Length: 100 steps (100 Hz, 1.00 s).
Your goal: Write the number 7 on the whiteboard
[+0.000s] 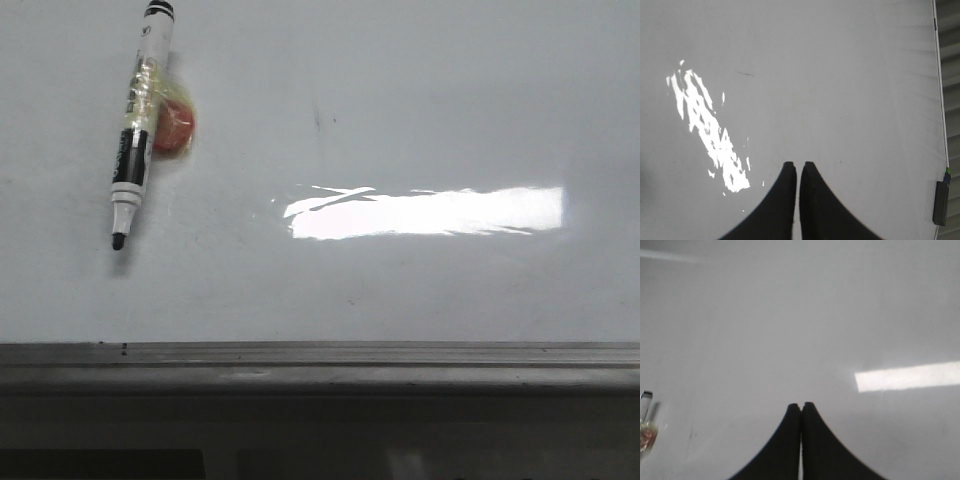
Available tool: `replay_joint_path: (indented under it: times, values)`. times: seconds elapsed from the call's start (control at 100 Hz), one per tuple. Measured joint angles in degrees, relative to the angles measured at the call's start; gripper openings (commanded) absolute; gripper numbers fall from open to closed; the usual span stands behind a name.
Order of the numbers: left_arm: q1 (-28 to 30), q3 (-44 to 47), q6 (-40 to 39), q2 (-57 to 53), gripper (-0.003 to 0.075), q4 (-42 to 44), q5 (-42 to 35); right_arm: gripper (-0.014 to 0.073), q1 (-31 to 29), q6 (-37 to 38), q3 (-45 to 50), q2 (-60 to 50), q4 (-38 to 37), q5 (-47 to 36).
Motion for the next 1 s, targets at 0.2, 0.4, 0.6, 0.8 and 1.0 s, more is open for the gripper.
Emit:
replay_joint_path:
  times: [0.2,0.4,0.6,0.8,1.0]
  values:
    - [0.0,-4.69,0.1,0.0,-0.002,12.06,2.14,-0.0063,0.0,-0.4,-6.66,1.15,0.0,16.64]
    - [0.0,-13.49,1.66,3.65,-0.002,28.63,16.33,-0.0063,0.0,-0.4,-13.24,8.15,0.0,26.31]
    - [0.0,-23.54,11.23,17.65,-0.0016,35.16,32.19,-0.0063,0.0,-0.4,-18.33,14.96,-0.11,26.64]
    - [-0.11,-30.94,22.02,32.18,0.0208,33.54,37.72,-0.0037,0.0,0.0,-19.82,17.86,-0.11,23.95]
    - [-8.2,-34.86,31.93,40.76,0.0356,32.81,37.0,0.0179,0.68,0.0,-19.82,17.96,0.52,23.11]
